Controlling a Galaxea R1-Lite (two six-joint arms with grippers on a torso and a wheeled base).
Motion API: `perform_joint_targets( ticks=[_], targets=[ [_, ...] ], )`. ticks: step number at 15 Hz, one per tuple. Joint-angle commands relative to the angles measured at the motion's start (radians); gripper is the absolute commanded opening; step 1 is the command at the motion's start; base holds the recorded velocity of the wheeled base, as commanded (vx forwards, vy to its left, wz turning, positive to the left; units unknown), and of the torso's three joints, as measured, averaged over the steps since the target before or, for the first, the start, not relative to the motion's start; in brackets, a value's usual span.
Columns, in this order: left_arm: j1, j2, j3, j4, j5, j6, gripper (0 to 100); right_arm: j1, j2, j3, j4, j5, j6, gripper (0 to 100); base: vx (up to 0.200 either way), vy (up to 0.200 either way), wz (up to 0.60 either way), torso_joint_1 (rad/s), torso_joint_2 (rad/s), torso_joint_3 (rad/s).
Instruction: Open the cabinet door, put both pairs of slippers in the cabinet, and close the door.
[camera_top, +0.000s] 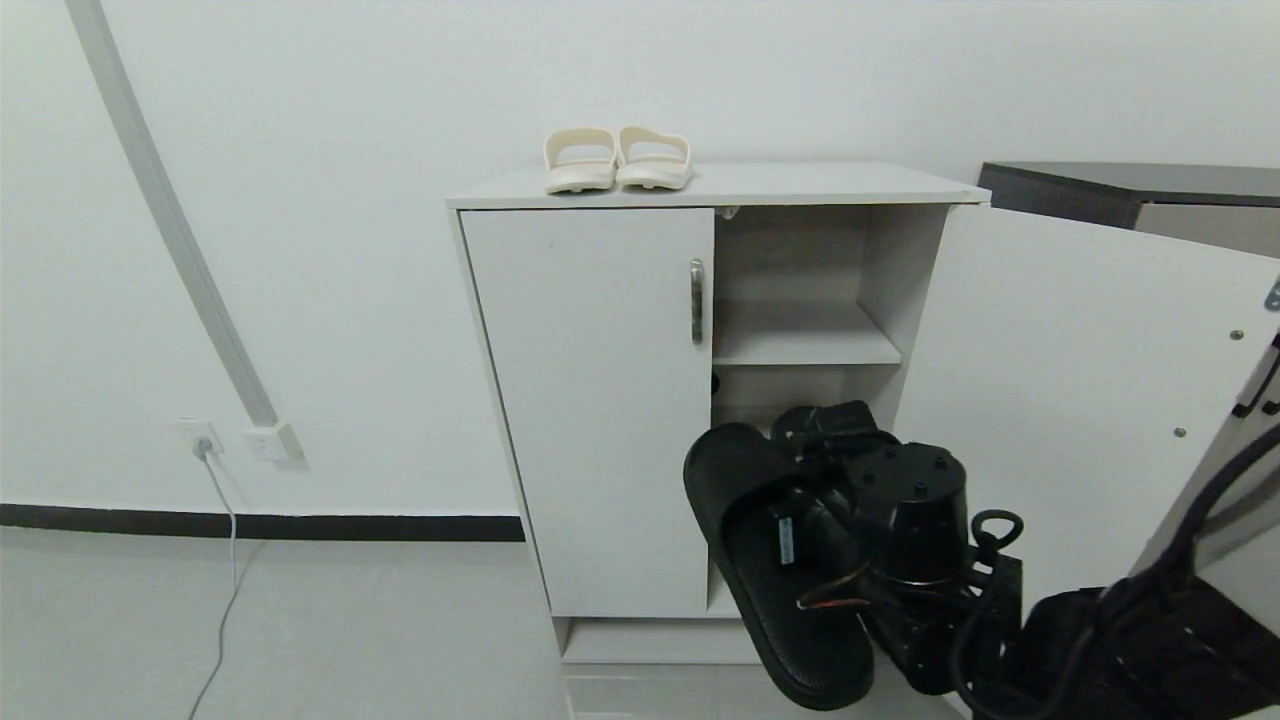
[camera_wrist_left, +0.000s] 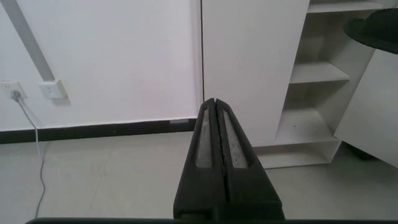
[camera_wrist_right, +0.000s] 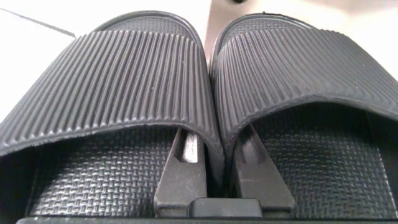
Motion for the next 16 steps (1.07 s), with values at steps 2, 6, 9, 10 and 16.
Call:
perform_joint_targets(
  ticks=[2,6,9,10,16],
  targets=[
    [0.001,0.002,0.0,0.0,0.0,-0.001,0,0.012,0.183,-0.122,-0.013,-0.142,0.023,0,0.0,0.0,0.0,0.0,0.0,0.0],
    [0.001,0.002,0.0,0.0,0.005,-0.001,0,-0.029,0.249,-0.186,-0.048,-0.215,0.026,0,0.0,0.0,0.0,0.0,0.0,0.0],
    [0.001,0.002,0.0,0.0,0.005,-0.001,0,-0.045,0.264,-0.188,-0.047,-0.215,0.032,0,0.0,-0.2,0.0,0.001,0.0,0.002],
    [0.001,0.002,0.0,0.0,0.005,-0.001,0,-0.046,0.264,-0.186,-0.047,-0.215,0.043,0,0.0,-0.2,0.0,0.002,0.0,0.002],
    [0.001,0.002,0.0,0.0,0.006,-0.01,0,-0.063,0.287,-0.191,-0.048,-0.204,0.046,0,0.0,-0.067,0.0,0.001,0.0,0.003]
  ],
)
